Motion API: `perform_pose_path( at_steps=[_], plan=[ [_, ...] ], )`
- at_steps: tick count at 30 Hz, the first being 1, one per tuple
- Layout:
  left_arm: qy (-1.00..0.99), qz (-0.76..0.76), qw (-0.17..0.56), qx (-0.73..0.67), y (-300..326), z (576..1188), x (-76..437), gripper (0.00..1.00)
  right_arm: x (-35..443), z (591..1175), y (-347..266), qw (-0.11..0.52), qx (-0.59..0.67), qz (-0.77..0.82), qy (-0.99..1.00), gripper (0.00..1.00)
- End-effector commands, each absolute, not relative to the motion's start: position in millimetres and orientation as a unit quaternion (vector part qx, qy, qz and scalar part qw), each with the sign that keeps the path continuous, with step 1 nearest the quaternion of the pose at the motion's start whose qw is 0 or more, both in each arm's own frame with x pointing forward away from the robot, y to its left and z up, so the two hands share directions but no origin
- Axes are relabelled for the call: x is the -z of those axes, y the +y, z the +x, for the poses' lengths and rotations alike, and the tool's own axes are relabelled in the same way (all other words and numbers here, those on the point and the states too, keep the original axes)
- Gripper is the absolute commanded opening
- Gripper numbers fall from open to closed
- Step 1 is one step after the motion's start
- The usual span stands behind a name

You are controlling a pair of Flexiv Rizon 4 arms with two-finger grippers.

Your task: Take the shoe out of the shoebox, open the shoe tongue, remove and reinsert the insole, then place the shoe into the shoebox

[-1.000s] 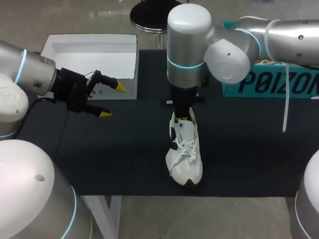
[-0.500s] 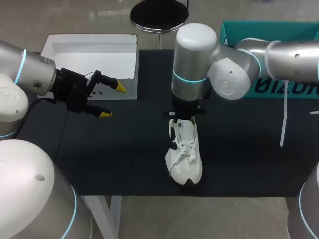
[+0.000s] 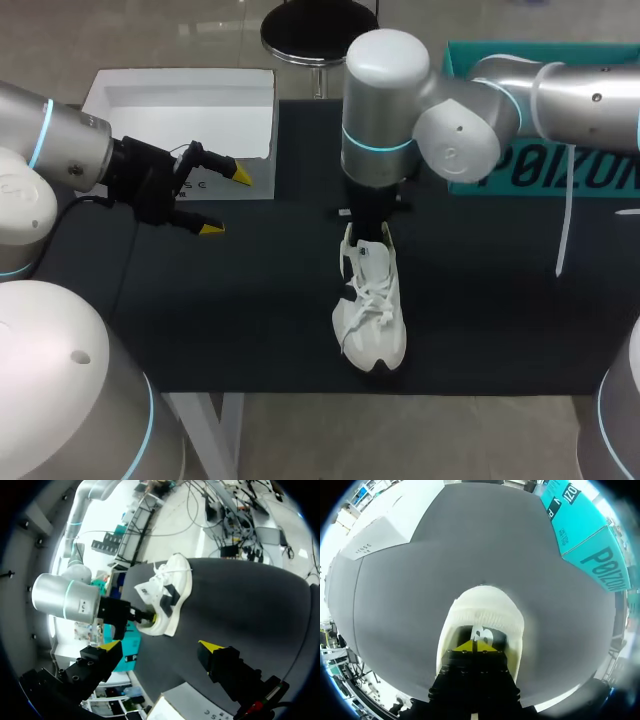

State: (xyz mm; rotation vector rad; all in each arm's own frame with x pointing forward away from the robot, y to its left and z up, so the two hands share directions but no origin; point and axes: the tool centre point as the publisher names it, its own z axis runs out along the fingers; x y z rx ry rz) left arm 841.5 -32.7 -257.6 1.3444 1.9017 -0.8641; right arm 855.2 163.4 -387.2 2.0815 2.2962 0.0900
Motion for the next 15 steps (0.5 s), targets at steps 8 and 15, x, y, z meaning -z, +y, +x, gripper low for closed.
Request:
perform_pose_path(
  at_steps=[8,15],
  plan=[
    [0.725,0.512,0.323,0.327,-33,841,258,1.00,410,850,162,0.014,-0.019,0.665,0.746,0.00],
    [0.725,0.512,0.323,0.327,-33,841,258,1.00,412,844,164,0.012,-0.017,0.664,0.748,0.00]
  ],
)
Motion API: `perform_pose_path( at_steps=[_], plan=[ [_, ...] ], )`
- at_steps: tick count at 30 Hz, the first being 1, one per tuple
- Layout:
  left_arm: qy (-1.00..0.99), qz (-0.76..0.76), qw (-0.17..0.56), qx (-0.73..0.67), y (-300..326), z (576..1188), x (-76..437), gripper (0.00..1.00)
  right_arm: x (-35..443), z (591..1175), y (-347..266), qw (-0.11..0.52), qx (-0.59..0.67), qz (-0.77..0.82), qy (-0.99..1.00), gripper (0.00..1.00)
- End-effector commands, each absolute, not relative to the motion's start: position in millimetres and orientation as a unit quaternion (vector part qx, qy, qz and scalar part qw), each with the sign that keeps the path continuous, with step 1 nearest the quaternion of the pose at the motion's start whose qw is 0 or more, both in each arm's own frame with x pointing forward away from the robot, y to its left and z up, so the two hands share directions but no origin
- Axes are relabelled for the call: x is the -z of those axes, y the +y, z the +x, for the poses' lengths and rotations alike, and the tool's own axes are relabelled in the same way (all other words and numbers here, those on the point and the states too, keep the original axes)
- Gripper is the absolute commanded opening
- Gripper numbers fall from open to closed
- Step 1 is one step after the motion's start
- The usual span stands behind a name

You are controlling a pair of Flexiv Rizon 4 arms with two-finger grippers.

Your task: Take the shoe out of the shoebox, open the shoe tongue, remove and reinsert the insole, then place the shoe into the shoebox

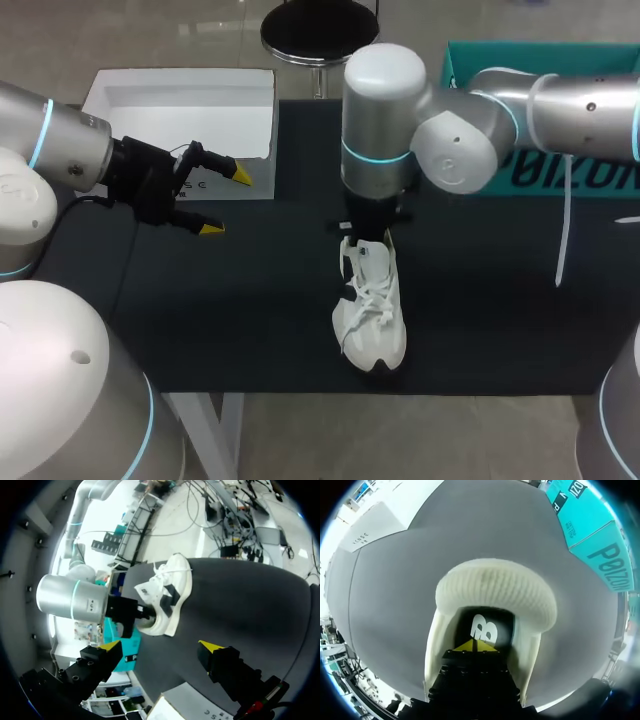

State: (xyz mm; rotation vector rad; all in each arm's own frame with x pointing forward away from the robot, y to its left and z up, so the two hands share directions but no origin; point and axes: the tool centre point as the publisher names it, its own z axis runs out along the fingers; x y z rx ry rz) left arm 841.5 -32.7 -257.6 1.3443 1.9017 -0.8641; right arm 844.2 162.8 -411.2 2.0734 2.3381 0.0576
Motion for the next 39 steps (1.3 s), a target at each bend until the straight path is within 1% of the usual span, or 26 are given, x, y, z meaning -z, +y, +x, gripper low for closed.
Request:
perform_pose_path(
  at_steps=[1,12,22,24,25,26,27,39],
  plan=[
    [0.725,0.512,0.323,0.327,-33,841,258,1.00,410,843,163,0.013,-0.017,0.663,0.748,0.00],
    [0.725,0.512,0.323,0.327,-33,841,258,1.00,376,841,154,0.041,-0.012,0.658,0.751,0.00],
    [0.725,0.512,0.323,0.327,-33,841,258,1.00,374,825,147,0.039,-0.001,0.660,0.750,0.00],
    [0.725,0.512,0.323,0.327,-33,841,258,1.00,375,821,149,0.036,0.001,0.662,0.749,0.19],
    [0.725,0.512,0.323,0.327,-33,841,258,1.00,378,819,149,0.034,0.002,0.663,0.748,0.39],
    [0.725,0.512,0.323,0.327,-33,841,258,1.00,380,818,149,0.030,0.003,0.664,0.747,0.64],
    [0.725,0.512,0.323,0.327,-33,841,258,1.00,383,817,149,0.028,0.003,0.665,0.746,1.00],
    [0.725,0.512,0.323,0.327,-33,841,258,1.00,384,820,158,0.024,-0.006,0.664,0.747,1.00]
  ],
)
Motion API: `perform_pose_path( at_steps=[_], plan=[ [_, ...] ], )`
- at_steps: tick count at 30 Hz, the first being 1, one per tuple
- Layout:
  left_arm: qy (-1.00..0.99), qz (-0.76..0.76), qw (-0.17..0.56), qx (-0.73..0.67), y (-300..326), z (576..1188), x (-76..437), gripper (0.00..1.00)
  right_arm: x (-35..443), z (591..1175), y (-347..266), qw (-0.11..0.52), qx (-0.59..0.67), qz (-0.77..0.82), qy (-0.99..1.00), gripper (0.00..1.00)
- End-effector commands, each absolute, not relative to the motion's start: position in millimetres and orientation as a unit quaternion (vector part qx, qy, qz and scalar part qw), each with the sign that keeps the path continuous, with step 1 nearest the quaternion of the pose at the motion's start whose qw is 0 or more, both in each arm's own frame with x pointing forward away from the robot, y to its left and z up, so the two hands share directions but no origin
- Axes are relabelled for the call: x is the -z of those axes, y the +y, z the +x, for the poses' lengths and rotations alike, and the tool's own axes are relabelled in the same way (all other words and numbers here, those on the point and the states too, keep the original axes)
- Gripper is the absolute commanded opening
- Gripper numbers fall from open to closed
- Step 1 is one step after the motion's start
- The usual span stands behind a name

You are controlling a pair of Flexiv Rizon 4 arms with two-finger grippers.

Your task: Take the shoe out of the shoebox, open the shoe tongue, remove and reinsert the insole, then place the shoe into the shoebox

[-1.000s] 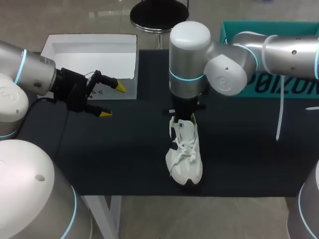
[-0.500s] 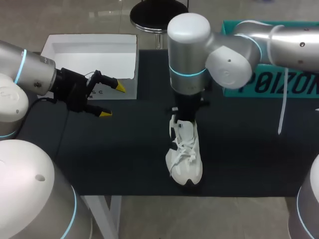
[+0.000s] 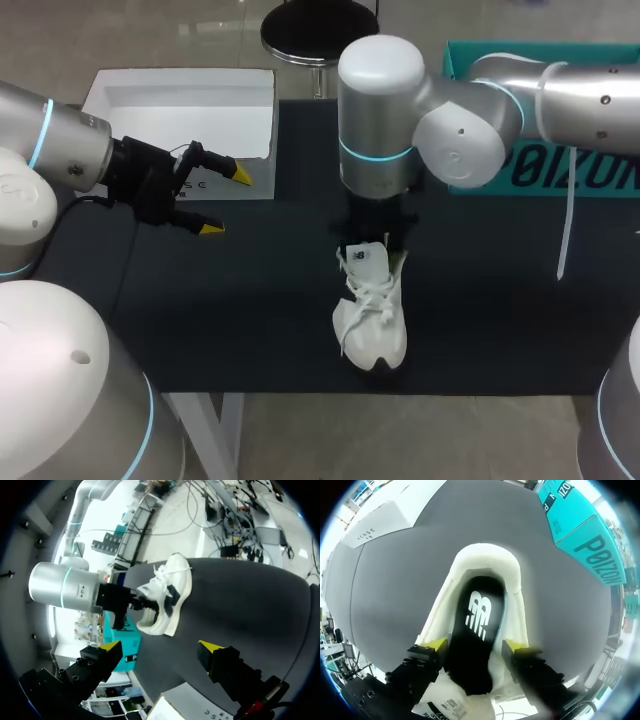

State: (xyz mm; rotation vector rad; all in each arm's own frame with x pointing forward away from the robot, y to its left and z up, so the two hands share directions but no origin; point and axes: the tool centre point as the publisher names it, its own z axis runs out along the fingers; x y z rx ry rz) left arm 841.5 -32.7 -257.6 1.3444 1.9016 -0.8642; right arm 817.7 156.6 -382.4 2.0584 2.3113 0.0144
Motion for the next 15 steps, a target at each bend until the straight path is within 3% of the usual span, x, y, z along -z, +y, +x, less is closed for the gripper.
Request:
perform_pose_path(
  at_steps=[1,15],
  plan=[
    [0.725,0.512,0.323,0.327,-33,841,258,1.00,382,820,159,0.025,-0.006,0.663,0.748,1.00],
    [0.725,0.512,0.323,0.327,-33,841,258,1.00,372,825,153,0.043,-0.008,0.658,0.752,1.00]
  ],
)
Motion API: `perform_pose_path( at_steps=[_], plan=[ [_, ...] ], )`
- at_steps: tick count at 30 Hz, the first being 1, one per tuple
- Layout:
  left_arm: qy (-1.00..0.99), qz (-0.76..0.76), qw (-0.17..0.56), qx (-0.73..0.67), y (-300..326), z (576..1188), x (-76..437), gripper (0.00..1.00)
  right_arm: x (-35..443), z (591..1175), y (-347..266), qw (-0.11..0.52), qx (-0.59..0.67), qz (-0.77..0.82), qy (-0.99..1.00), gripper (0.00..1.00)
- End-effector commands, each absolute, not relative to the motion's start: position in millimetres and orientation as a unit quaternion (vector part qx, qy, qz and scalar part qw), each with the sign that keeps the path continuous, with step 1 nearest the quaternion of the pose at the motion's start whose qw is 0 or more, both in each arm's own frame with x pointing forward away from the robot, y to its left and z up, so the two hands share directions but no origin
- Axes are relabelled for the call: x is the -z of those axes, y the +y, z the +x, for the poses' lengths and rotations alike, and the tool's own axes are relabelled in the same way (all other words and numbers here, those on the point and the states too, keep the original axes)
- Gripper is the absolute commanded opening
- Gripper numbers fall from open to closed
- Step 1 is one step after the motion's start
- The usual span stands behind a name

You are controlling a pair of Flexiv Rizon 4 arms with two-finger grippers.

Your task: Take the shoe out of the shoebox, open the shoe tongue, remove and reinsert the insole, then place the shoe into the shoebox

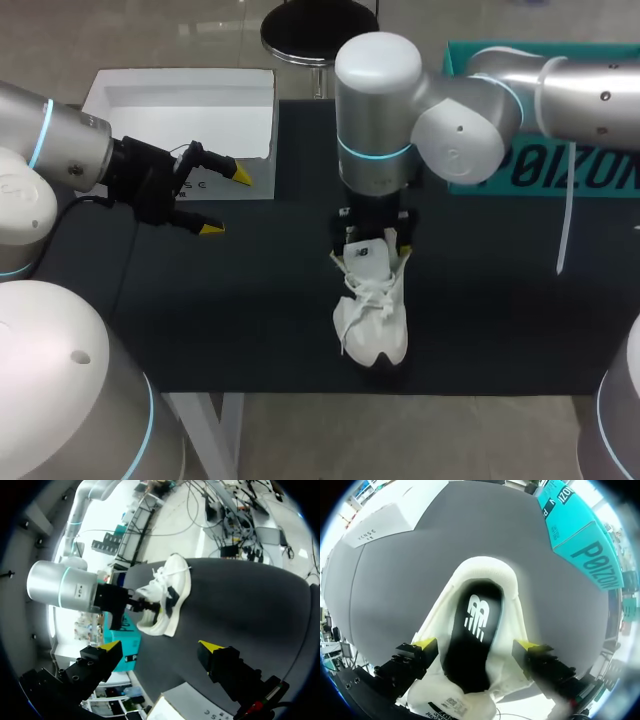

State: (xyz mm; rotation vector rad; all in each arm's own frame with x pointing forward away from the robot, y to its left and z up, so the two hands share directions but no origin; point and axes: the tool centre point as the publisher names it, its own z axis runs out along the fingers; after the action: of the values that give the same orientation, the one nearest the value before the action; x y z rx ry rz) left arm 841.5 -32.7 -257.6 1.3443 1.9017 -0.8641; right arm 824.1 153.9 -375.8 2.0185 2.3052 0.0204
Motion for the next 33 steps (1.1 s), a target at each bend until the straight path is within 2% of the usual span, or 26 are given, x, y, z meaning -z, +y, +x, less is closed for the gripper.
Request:
perform_pose_path(
  at_steps=[1,23,33],
  plan=[
    [0.725,0.512,0.323,0.327,-33,841,258,1.00,371,826,153,0.045,-0.009,0.658,0.752,1.00],
    [0.725,0.512,0.323,0.327,-33,841,258,1.00,348,844,149,0.074,-0.020,0.655,0.752,1.00],
    [0.725,0.512,0.323,0.327,-33,841,258,1.00,310,845,144,0.105,-0.028,0.658,0.745,1.00]
  ],
)
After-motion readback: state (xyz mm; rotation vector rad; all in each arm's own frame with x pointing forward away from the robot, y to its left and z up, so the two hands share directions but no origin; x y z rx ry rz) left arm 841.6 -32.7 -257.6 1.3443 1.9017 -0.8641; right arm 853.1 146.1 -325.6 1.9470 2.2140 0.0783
